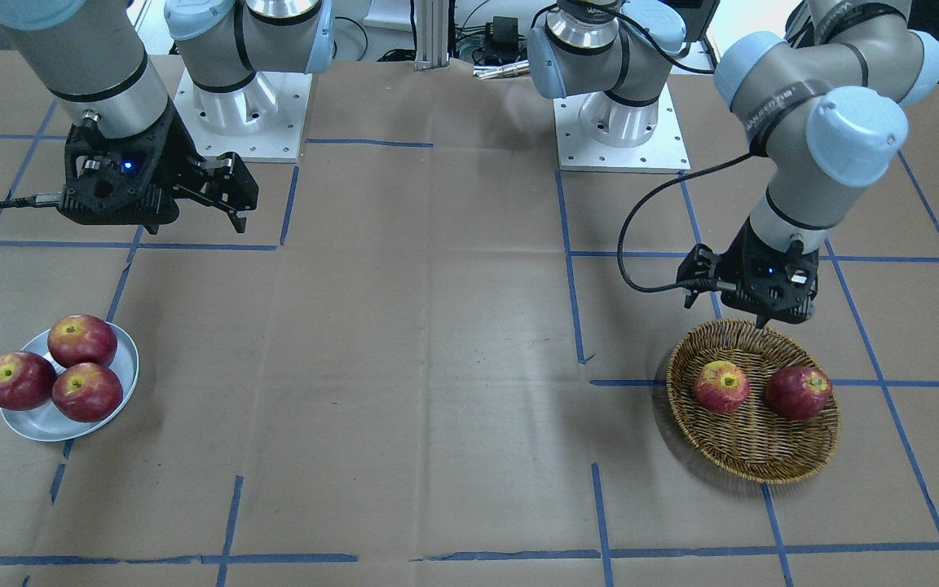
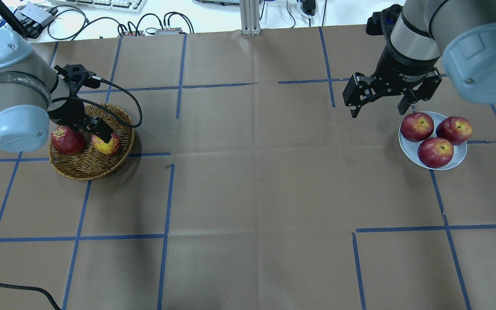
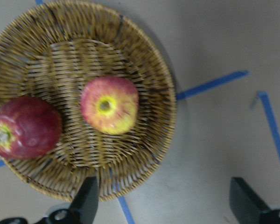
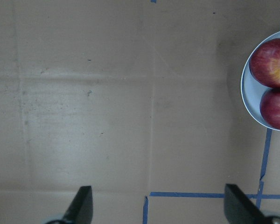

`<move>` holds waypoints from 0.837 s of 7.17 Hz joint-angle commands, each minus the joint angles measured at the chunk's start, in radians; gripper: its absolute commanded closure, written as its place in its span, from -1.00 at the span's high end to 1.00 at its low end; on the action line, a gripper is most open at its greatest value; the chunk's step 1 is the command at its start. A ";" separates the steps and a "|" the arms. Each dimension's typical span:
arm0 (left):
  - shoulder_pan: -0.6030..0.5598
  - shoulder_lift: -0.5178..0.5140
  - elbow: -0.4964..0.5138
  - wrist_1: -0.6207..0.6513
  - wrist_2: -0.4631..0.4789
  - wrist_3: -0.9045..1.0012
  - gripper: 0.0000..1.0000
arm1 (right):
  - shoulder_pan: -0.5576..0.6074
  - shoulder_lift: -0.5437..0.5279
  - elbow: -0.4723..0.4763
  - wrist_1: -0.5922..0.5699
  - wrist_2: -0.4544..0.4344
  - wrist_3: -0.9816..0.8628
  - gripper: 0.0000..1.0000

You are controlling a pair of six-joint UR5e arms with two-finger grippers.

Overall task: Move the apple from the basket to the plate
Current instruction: 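Lower the left gripper into the basket onto the red-yellow apple and close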

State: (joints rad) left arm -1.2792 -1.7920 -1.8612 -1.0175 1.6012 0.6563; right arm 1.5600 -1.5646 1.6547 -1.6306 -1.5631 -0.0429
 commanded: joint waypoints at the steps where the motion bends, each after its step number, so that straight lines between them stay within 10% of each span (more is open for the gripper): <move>1: 0.009 -0.111 0.027 0.094 -0.003 0.025 0.96 | 0.000 0.000 0.000 0.000 0.000 0.000 1.00; 6: 0.024 -0.188 0.001 0.142 -0.041 0.035 0.96 | 0.002 0.000 0.000 0.000 -0.002 0.000 1.00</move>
State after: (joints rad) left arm -1.2561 -1.9676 -1.8516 -0.8770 1.5668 0.6890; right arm 1.5614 -1.5640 1.6552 -1.6309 -1.5627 -0.0418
